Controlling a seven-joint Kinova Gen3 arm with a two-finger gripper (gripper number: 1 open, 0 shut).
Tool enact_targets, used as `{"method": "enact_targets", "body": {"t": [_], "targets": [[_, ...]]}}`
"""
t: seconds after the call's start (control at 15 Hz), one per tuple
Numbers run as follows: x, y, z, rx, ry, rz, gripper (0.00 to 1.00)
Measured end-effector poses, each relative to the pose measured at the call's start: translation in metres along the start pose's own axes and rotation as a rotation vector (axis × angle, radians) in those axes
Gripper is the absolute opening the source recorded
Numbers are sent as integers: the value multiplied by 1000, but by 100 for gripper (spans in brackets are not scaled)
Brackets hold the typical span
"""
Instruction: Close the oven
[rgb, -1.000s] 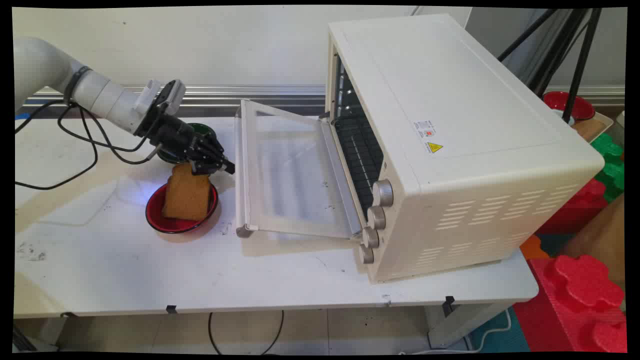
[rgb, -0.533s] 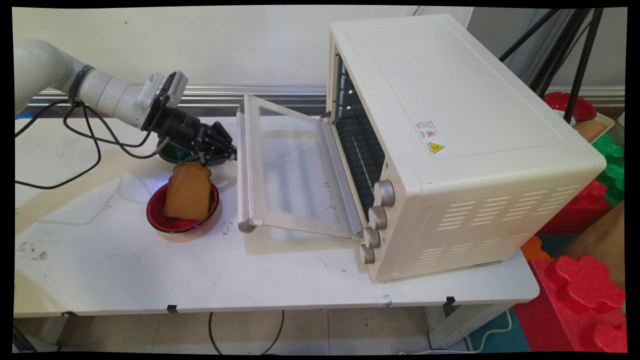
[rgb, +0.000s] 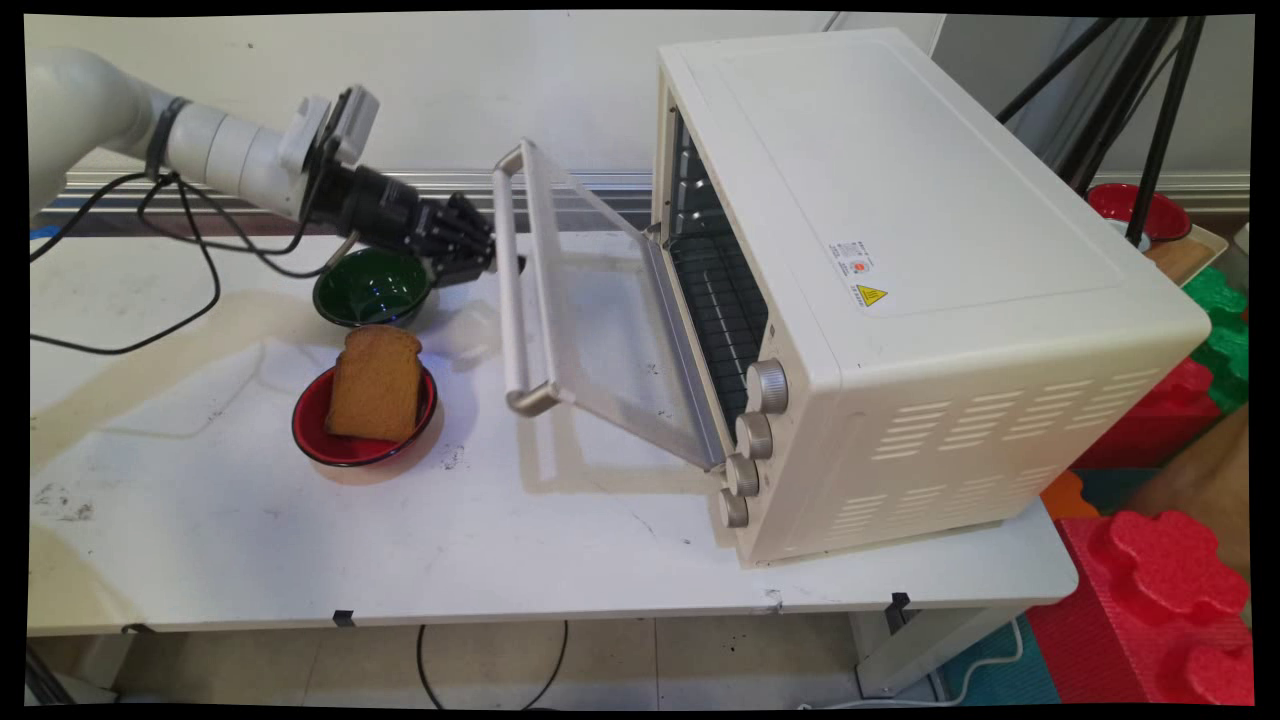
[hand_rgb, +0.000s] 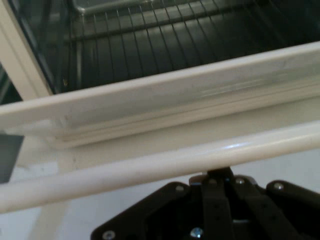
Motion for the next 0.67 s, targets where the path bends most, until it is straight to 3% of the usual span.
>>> {"method": "enact_targets", "body": {"t": [0.27, 0.67], "targets": [[38, -13, 21, 20, 82, 8, 0], [72, -20, 49, 21, 138, 8, 0]]}}
